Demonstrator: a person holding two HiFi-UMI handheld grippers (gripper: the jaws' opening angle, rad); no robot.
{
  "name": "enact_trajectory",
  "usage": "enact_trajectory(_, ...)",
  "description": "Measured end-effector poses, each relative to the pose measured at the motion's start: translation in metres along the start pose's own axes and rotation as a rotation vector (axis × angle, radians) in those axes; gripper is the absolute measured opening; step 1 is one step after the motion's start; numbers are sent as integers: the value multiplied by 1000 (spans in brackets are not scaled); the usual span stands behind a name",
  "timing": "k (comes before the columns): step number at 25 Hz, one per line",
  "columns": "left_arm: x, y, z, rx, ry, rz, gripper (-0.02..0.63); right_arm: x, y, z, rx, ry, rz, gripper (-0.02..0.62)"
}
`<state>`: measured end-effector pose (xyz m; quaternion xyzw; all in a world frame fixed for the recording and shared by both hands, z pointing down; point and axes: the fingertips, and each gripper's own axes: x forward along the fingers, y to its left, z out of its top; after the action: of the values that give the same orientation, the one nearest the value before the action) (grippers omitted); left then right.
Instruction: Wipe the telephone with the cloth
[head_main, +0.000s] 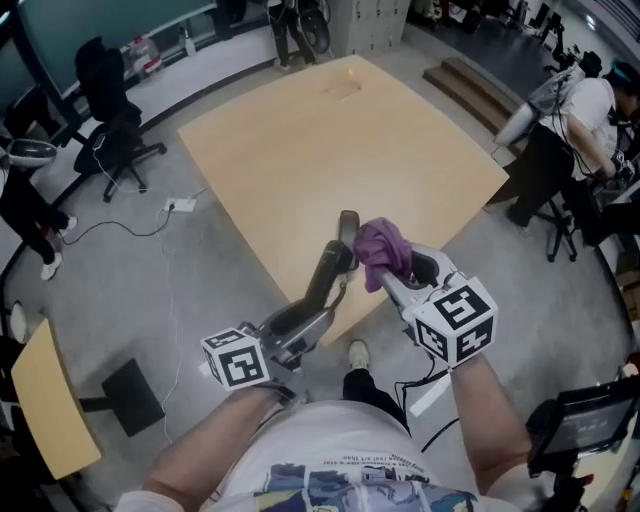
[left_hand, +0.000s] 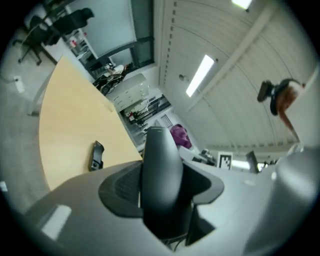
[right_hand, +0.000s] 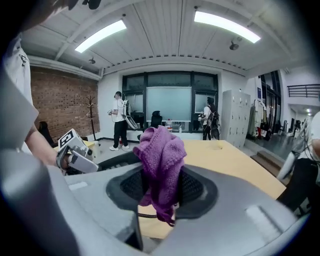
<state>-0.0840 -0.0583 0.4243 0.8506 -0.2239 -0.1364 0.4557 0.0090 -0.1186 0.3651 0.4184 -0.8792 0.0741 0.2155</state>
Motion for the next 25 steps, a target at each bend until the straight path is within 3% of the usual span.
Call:
enact_trajectory(7, 27, -8, 18, -263, -97, -137, 253, 14, 7, -9, 3, 2, 75, 138)
enact_trajectory(11, 46, -11, 27, -354, -139, -210, 252, 18, 8, -10, -44, 8, 113, 138)
enact_trajectory(18, 63, -9, 46, -420, -207, -253, 252, 18, 34, -19, -156, 27, 212, 138)
enact_trajectory(25, 73, -12, 54, -446, -239, -280, 253, 9, 36, -26, -179, 39, 267, 137)
